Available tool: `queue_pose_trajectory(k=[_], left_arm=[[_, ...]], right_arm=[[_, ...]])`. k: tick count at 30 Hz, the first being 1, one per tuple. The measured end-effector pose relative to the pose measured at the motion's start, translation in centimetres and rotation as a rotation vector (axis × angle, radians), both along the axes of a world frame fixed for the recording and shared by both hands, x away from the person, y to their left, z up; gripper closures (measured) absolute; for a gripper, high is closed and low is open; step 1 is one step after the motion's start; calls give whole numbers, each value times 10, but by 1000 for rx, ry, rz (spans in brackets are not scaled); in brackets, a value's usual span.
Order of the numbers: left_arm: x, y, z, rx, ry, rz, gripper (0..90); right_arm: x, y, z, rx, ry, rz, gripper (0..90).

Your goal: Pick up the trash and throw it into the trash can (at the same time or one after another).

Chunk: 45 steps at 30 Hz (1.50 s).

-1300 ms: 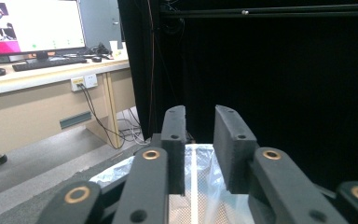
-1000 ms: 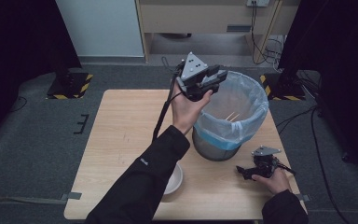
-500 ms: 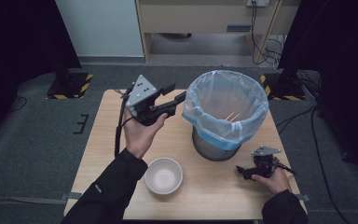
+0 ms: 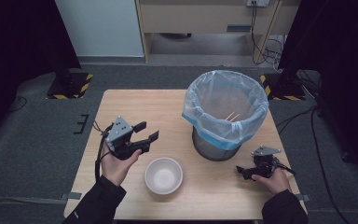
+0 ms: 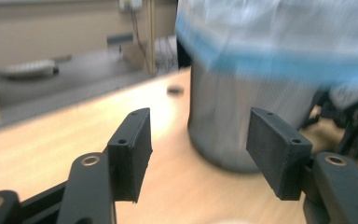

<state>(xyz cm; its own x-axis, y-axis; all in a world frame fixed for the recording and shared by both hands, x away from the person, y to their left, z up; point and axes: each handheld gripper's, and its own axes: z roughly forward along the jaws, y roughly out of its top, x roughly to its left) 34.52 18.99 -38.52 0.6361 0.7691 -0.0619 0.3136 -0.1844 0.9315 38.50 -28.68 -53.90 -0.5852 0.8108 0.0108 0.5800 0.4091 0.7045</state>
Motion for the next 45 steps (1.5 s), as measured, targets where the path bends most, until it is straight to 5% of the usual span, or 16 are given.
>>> queue_pose_trajectory(k=[10, 22, 31, 45], left_arm=[[-11, 15, -67, 59, 127, 27, 353], [-3, 18, -108, 107, 293, 46, 331], [3, 4, -123, 149, 355, -7, 367], [3, 2, -124, 168, 407, -25, 679]], right_arm=[[0, 0, 0, 0, 0, 0, 8], [0, 0, 0, 0, 0, 0, 8], [0, 0, 0, 0, 0, 1, 7], [0, 0, 0, 0, 0, 1, 7]])
